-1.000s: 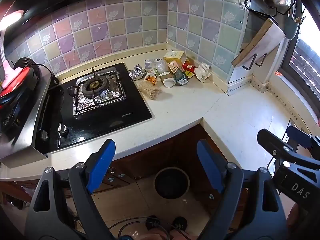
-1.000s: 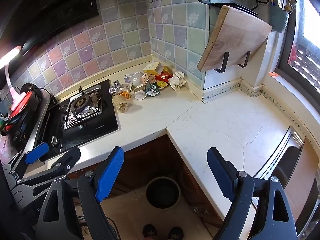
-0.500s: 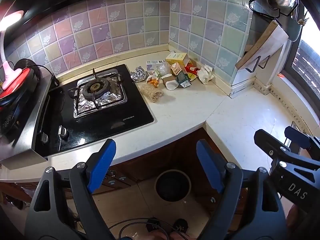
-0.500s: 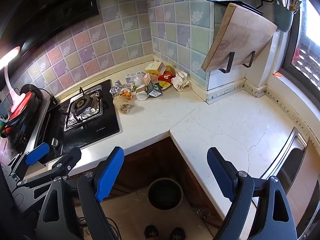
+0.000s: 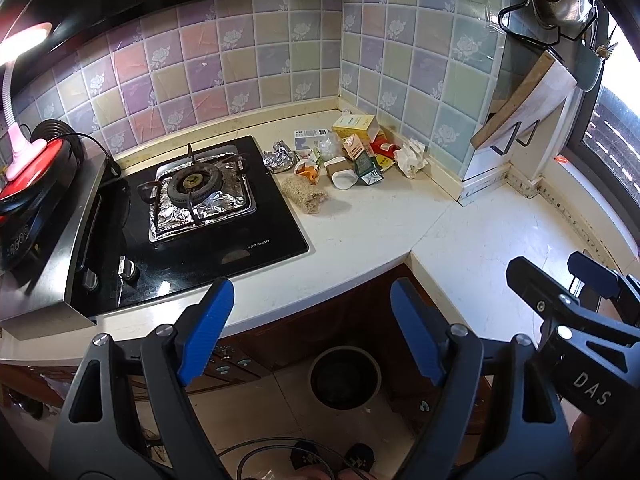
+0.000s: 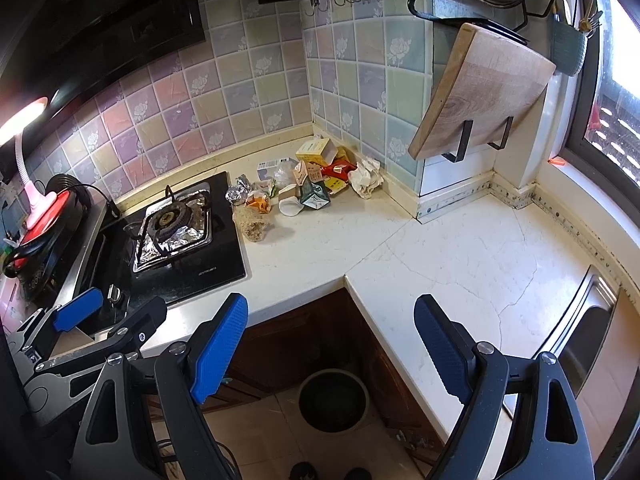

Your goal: Collect trash

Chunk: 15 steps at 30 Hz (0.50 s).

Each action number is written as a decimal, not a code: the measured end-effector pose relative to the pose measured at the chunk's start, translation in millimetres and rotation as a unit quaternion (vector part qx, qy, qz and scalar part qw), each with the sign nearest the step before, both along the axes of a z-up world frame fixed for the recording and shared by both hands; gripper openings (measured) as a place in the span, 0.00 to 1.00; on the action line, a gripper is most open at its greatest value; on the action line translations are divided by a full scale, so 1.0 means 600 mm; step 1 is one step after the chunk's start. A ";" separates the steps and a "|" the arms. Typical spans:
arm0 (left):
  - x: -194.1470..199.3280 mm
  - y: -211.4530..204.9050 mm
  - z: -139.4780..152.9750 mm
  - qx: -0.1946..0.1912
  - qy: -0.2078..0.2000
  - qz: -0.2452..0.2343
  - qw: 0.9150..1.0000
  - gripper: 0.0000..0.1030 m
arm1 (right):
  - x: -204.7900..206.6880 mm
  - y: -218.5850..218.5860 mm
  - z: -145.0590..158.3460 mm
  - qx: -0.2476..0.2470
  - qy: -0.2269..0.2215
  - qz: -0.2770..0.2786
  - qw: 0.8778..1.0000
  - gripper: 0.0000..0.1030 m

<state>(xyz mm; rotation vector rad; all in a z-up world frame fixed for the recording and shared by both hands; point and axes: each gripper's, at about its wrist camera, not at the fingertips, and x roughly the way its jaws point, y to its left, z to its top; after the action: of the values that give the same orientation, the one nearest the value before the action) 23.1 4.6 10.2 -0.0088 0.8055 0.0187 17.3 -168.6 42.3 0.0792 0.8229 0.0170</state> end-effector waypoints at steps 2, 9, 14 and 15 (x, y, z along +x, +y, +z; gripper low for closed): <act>-0.003 -0.001 0.002 0.000 -0.002 0.000 1.000 0.77 | -0.005 0.002 0.005 -0.005 -0.006 -0.003 1.000 0.84; -0.019 -0.002 0.005 -0.005 -0.009 -0.004 1.000 0.77 | -0.021 -0.002 0.021 -0.010 -0.017 -0.009 1.000 0.84; -0.030 -0.005 0.008 -0.008 -0.012 -0.009 1.000 0.77 | -0.032 -0.009 0.028 -0.006 -0.019 -0.018 1.000 0.84; -0.033 -0.006 0.009 -0.008 -0.012 -0.011 1.000 0.77 | -0.034 -0.009 0.030 -0.005 -0.020 -0.019 1.000 0.84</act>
<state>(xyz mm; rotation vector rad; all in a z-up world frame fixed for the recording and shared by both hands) 3.4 1.0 15.6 -0.0155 0.7807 -0.0084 -3.2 -174.3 60.4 0.0844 0.7816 -0.0214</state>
